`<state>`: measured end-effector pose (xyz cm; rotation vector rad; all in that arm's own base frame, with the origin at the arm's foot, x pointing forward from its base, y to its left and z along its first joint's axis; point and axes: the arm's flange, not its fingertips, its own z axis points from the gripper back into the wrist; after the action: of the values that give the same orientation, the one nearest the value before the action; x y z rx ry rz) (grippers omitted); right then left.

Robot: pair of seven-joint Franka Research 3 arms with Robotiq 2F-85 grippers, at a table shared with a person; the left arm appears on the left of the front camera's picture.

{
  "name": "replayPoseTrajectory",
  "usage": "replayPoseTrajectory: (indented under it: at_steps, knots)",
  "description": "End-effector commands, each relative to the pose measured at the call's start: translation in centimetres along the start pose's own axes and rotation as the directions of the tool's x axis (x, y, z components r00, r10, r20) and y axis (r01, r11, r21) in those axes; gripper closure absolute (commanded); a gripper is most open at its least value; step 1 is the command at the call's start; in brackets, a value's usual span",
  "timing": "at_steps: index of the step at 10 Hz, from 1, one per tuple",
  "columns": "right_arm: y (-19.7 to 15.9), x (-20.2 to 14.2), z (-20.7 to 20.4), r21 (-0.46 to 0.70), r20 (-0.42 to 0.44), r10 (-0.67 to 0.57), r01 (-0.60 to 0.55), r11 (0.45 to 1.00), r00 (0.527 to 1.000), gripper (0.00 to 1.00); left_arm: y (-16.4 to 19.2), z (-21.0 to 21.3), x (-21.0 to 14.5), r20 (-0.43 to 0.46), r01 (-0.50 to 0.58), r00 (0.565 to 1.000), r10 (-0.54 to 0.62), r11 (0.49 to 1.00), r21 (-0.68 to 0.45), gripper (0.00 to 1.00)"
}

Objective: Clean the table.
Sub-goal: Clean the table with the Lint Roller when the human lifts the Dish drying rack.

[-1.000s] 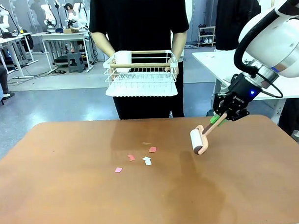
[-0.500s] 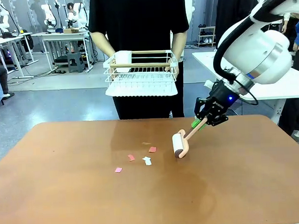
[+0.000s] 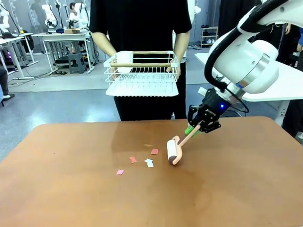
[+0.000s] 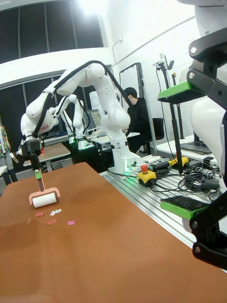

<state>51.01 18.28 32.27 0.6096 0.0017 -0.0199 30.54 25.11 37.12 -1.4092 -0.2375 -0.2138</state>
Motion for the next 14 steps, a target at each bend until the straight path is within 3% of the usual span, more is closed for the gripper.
replayPoseTrajectory:
  at_steps: [1, 4, 8, 14]
  knots:
    - [0.6, 1.0, -1.2, 0.022, 0.039, -0.025, 0.025, 0.999, 0.999, 0.78, 0.0, 0.3, -0.1, 0.007, 0.001, 1.0, -0.001, 1.0, 0.007, 0.0]
    - [0.7, 1.5, -2.4, 0.021, 0.037, -0.027, 0.026, 0.999, 0.999, 0.78, 0.0, 0.3, -0.1, 0.007, 0.001, 1.0, -0.001, 1.0, 0.007, 0.0]
    - [1.9, -0.1, -8.5, 0.006, -0.047, -0.021, 0.021, 1.0, 0.999, 0.78, 0.0, 0.3, -0.1, 0.007, 0.001, 1.0, -0.001, 1.0, 0.007, 0.0]
    - [9.7, -3.4, -18.3, -0.033, -0.119, 0.043, -0.047, 0.998, 0.992, 0.78, 0.0, 0.3, -0.1, 0.007, 0.001, 1.0, -0.001, 1.0, 0.007, 0.0]
